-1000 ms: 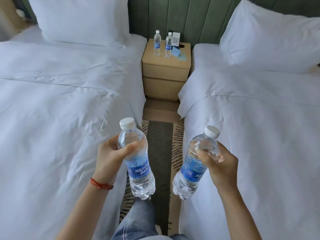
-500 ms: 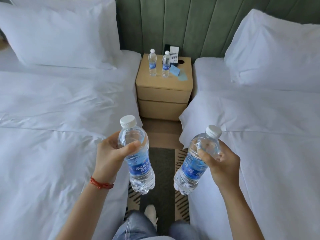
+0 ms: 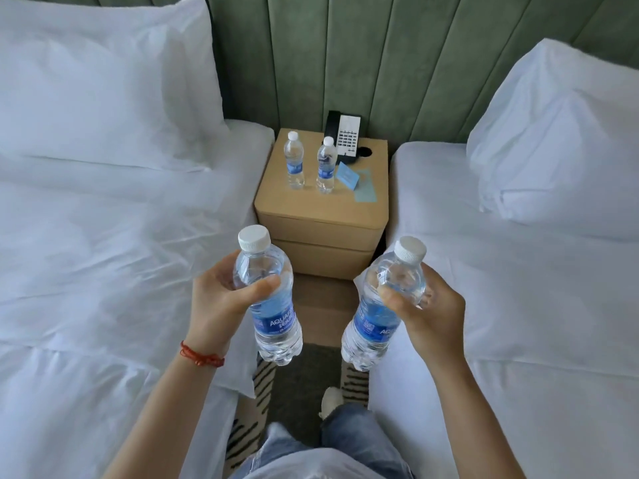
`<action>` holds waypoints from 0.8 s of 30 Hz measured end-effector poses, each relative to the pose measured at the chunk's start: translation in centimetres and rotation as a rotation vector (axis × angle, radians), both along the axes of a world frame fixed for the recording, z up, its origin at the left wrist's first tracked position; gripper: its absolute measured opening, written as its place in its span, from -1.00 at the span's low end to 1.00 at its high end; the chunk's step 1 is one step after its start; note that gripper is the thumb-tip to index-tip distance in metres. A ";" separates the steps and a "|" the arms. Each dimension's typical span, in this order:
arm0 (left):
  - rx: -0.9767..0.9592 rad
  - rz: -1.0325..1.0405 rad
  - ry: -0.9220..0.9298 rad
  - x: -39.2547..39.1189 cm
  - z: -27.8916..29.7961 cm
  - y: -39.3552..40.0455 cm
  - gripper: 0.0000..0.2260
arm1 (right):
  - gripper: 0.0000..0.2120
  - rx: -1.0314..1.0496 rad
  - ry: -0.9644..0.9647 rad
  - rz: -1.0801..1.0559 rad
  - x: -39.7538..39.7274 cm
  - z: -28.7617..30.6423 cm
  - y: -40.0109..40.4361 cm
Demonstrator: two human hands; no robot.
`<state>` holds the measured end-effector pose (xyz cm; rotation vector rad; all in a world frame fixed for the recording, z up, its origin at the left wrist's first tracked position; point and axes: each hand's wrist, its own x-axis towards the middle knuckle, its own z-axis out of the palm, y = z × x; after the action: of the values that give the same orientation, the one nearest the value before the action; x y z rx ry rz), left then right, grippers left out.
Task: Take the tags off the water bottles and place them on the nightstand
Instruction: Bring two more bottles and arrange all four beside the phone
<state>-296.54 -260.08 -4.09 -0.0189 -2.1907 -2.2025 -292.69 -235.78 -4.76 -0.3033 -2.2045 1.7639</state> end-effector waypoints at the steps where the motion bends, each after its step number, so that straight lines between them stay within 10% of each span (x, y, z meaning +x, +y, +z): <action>1: 0.002 0.005 -0.002 -1.6 0.0 0.7 -0.64 | -0.70 0.006 -0.002 0.015 -1.7 0.1 0.7; 24: -0.123 -0.072 -0.120 -40.1 -7.9 3.7 -0.53 | -0.48 -0.015 -0.187 0.025 -37.9 -7.2 2.7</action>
<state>-336.63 -256.41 -11.96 0.0319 -2.4229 -2.1549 -330.59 -233.08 -11.99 -0.4632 -2.3320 1.8335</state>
